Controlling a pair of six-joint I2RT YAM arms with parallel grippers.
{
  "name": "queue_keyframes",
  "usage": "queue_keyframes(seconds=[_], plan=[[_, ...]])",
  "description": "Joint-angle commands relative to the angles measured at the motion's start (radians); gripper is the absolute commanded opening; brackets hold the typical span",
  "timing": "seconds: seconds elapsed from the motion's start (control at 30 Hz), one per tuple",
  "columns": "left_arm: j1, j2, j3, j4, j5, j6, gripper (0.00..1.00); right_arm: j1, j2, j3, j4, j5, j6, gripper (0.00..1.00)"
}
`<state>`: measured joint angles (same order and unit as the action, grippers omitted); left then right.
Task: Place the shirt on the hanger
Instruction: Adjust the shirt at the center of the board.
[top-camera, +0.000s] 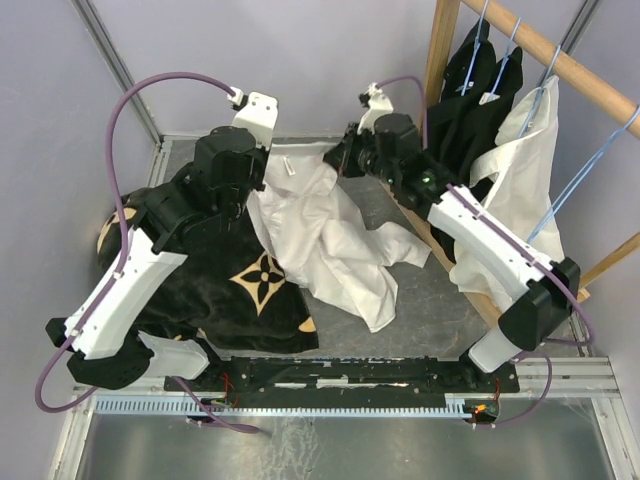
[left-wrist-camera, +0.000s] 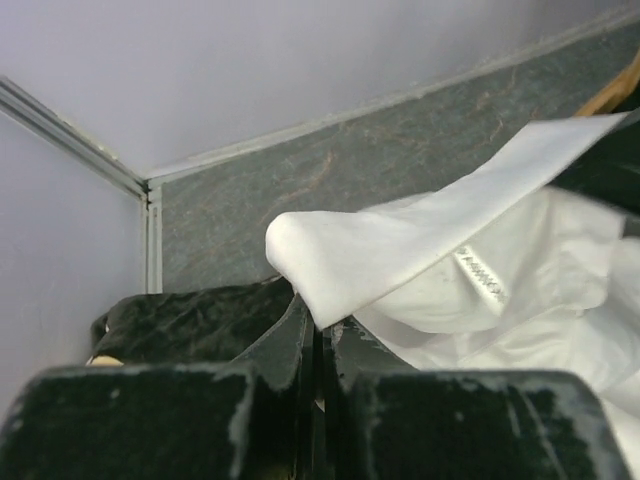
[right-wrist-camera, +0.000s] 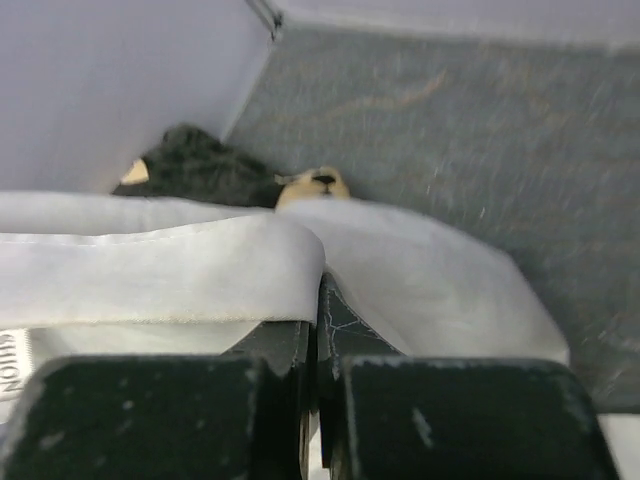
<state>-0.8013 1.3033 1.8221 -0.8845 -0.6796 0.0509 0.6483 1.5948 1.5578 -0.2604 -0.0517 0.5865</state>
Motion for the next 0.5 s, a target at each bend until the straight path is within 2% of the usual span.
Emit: queue_keyframes(seconds=[0.0,0.2,0.33,0.47], plan=[[0.011,-0.004,0.119,0.11,-0.07,0.047,0.03,-0.024,-0.158,0.168,0.025,0.098,-0.177,0.0],[0.011,0.082,0.288,0.132,-0.019,0.046,0.03,-0.024,-0.305,0.314,0.05,0.2,-0.339,0.0],[0.011,0.074,0.305,0.175,-0.035,0.071,0.03,-0.023,-0.38,0.39,-0.005,0.106,-0.36,0.0],[0.012,0.051,0.282,0.198,-0.086,0.096,0.03,0.008,-0.382,0.423,-0.11,0.033,-0.341,0.0]])
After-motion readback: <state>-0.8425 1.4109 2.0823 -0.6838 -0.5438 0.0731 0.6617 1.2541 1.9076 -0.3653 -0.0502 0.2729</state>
